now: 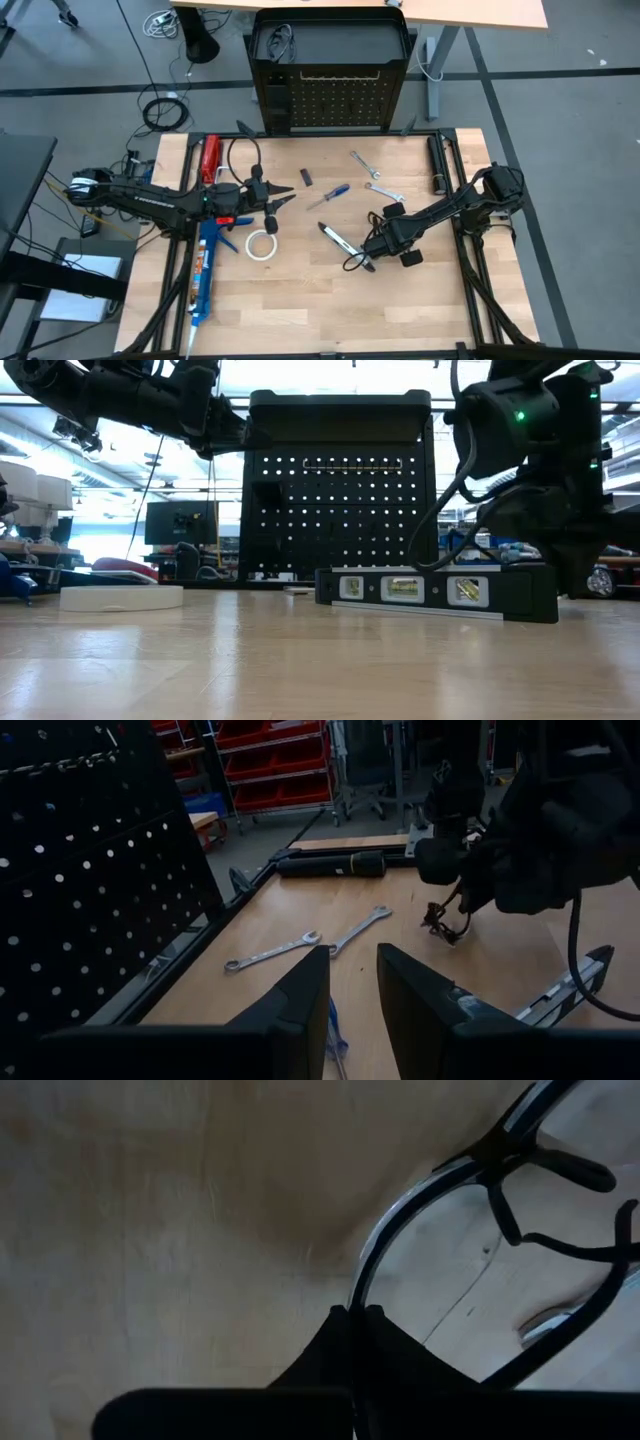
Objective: Hang tools onto peg board
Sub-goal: Put the black safety glasses on the top of the black pegboard
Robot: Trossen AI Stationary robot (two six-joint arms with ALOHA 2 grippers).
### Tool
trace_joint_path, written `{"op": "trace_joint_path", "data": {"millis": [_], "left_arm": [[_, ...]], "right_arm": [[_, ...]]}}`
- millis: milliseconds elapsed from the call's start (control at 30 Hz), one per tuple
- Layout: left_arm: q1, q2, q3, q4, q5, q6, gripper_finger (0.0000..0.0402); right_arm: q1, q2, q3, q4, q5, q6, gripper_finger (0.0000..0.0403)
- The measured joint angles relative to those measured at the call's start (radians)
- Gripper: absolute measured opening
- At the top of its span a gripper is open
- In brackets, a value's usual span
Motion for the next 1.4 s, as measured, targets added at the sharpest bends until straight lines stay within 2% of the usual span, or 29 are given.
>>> {"op": "trace_joint_path", "data": {"millis": [167,300,433,633,833,967,1067,1400], "left_arm": [[0.0,0.0,0.0,0.0,0.0,0.0,0.0092],[0.0,0.0,0.0,0.002,0.0,-0.01,0.0092],[0.0,0.0,0.0,0.002,0.023,-0.033,0.0092],[0.0,0.0,0.008,-0.001,0.045,-0.085,0.0092],[0.0,0.0,0.027,0.001,0.062,-0.081,0.0092],[0.0,0.0,0.031,0.0,0.062,-0.063,0.0092],[0.0,0.0,0.031,-0.005,0.062,-0.06,0.0092],[0.0,0.0,0.031,-0.06,0.061,-0.078,0.0092]], "right_arm": [[-0.001,0.0,0.036,-0.012,0.002,0.014,0.0016],[-0.017,-0.05,0.075,-0.012,-0.03,0.046,0.0015],[-0.051,-0.167,0.122,-0.013,-0.046,0.097,0.0015],[-0.138,-0.389,0.188,0.029,0.079,0.115,0.0015],[-0.259,-0.514,0.242,0.148,0.114,-0.023,0.0016],[-0.348,-0.569,0.253,0.337,0.062,-0.157,0.0016],[-0.425,-0.595,0.253,0.451,-0.015,-0.23,0.0016],[-0.613,-0.655,0.253,0.654,-0.133,-0.385,0.0018]]}}
